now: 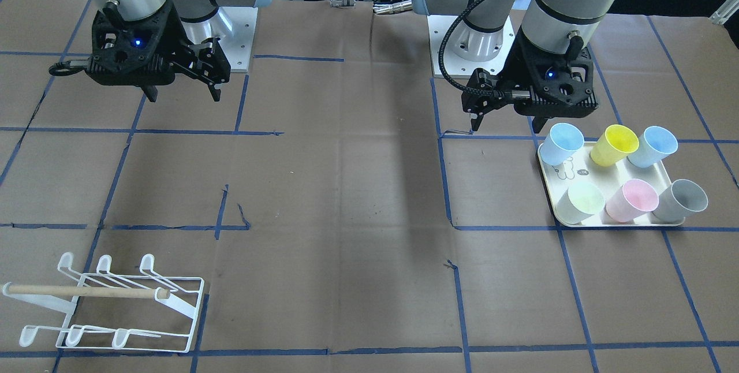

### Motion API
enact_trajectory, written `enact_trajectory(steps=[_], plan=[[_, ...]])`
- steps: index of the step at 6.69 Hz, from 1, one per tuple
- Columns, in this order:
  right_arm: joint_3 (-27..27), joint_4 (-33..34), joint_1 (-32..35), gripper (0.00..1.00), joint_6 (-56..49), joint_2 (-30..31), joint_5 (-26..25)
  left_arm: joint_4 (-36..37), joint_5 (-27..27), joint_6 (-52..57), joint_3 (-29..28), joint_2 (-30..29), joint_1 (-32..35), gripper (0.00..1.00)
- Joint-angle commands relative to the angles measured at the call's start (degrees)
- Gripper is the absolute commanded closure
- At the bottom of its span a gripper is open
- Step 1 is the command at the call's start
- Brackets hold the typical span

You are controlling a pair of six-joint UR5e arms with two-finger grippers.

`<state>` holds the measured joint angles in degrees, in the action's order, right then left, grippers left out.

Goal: Transfer IKEA cup to right arm and place on rack

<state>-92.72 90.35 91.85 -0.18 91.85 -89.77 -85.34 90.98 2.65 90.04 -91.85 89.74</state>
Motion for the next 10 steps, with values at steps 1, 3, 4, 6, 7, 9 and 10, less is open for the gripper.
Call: enact_trajectory(steps=[1,3,4,6,7,9,10], plan=[[0.0,0.0,0.0,0.0,0.0,0.0,-0.1,0.0,-0.1,0.0,-0.1,0.0,0.0,0.0],[-0.1,0.0,0.0,0.0,0.0,-0.1,-0.1,0.1,-0.2,0.1,-0.5,-0.2,0.0,0.0],[-0.1,0.0,0.0,0.0,0.0,-0.1,-0.1,0.2,-0.3,0.0,-0.5,-0.3,0.0,0.0],[-0.1,-0.1,0.0,0.0,0.0,0.0,0.0,0.2,0.0,0.1,0.0,-0.1,-0.1,0.0],[-0.1,-0.1,0.0,0.0,0.0,0.0,0.0,0.2,0.2,0.3,0.0,-0.1,-0.2,0.0],[-0.1,0.3,0.0,0.0,0.0,-0.1,0.6,0.2,0.3,3.5,0.0,-0.1,-3.2,0.0],[-0.1,0.6,0.0,0.0,0.0,-0.2,0.7,0.1,0.1,7.1,0.1,0.0,-7.3,0.0]])
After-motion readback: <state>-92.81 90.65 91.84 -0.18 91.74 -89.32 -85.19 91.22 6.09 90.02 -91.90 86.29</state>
